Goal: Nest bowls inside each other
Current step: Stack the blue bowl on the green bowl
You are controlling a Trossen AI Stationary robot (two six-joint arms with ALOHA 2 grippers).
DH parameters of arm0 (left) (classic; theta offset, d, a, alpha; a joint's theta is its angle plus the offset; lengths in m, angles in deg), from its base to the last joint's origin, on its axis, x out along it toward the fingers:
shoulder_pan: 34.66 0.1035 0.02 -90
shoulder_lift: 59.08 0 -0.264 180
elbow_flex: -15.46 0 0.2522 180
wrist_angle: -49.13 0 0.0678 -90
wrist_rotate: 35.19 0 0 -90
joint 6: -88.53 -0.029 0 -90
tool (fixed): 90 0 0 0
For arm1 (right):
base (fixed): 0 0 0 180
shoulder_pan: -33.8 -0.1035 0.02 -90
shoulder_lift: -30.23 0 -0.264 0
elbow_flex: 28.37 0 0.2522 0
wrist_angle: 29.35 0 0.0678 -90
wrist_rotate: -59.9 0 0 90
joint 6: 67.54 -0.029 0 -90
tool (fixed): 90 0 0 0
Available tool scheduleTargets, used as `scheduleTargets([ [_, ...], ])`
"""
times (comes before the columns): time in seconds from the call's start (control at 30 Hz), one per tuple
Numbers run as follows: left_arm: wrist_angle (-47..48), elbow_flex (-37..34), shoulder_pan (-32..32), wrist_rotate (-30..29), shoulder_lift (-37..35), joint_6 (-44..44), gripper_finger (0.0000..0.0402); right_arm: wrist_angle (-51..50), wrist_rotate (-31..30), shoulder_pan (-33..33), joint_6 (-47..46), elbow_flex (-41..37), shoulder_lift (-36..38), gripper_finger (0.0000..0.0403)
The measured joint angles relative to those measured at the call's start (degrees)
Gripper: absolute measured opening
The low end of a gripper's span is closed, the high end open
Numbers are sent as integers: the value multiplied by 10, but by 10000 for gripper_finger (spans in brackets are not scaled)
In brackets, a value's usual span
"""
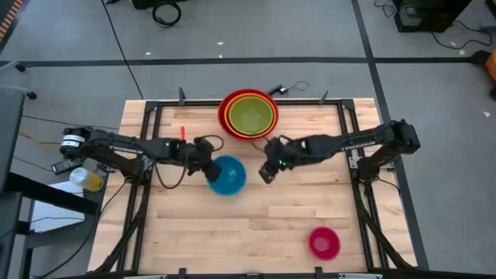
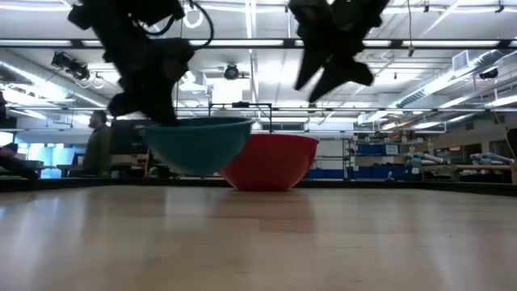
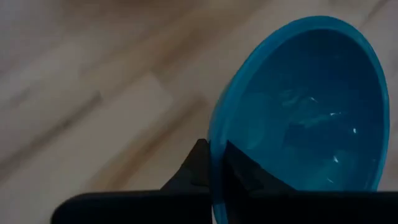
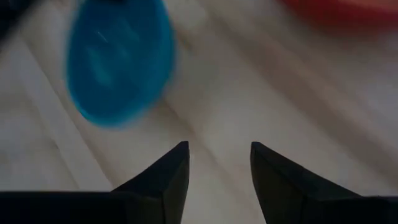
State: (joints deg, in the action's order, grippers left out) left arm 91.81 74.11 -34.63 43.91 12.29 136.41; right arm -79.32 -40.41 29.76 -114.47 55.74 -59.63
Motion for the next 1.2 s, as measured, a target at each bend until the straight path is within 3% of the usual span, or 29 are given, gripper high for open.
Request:
scheduleTargets([
  [0.3,-1,88,2,-79,56,12,10,59,-47,35,145,0,0,183],
  [0.57,-1,158,1,-101,123,17,11,89,-38,54,161,0,0,183],
  [0.77,-4,208,1,-101,138,-38,12,63,-38,78,171,-12,0,179],
  [0.87,10,233,2,-97,139,-79,12,67,3,86,183,-18,1,150],
  [1.03,13,255,5,-95,138,-90,30,85,7,95,221,-21,-1,26],
  [1.2,67,277,31,-87,137,-108,103,113,-45,135,211,-20,-1,29],
])
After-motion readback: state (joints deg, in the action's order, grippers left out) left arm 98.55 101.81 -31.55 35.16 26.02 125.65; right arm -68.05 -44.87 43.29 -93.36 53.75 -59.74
